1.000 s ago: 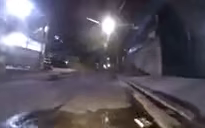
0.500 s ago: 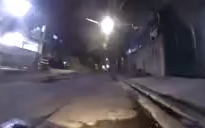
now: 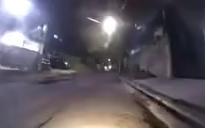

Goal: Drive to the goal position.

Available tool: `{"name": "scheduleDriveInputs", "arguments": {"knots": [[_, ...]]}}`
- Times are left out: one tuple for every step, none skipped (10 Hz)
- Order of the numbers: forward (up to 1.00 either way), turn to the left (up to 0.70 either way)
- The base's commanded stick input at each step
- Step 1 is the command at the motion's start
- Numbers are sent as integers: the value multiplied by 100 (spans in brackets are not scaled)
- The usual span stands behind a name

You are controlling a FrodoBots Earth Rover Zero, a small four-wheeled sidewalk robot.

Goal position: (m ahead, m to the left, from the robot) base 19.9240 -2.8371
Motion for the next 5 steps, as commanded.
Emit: {"name": "scheduleDriveInputs", "arguments": {"knots": [[70, 0], [70, 0], [70, 0], [70, -9], [70, -31]]}}
